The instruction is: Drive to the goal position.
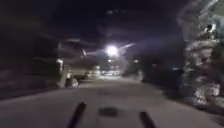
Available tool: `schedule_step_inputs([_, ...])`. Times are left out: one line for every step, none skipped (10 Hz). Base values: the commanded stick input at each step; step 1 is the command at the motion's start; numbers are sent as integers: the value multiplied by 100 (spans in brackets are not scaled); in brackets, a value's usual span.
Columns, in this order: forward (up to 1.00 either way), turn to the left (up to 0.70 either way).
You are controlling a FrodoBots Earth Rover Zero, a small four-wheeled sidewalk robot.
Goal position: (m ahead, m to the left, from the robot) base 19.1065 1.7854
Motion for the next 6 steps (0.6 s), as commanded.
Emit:
schedule_step_inputs([100,1])
schedule_step_inputs([100,1])
schedule_step_inputs([100,1])
schedule_step_inputs([100,1])
schedule_step_inputs([100,1])
schedule_step_inputs([100,1])
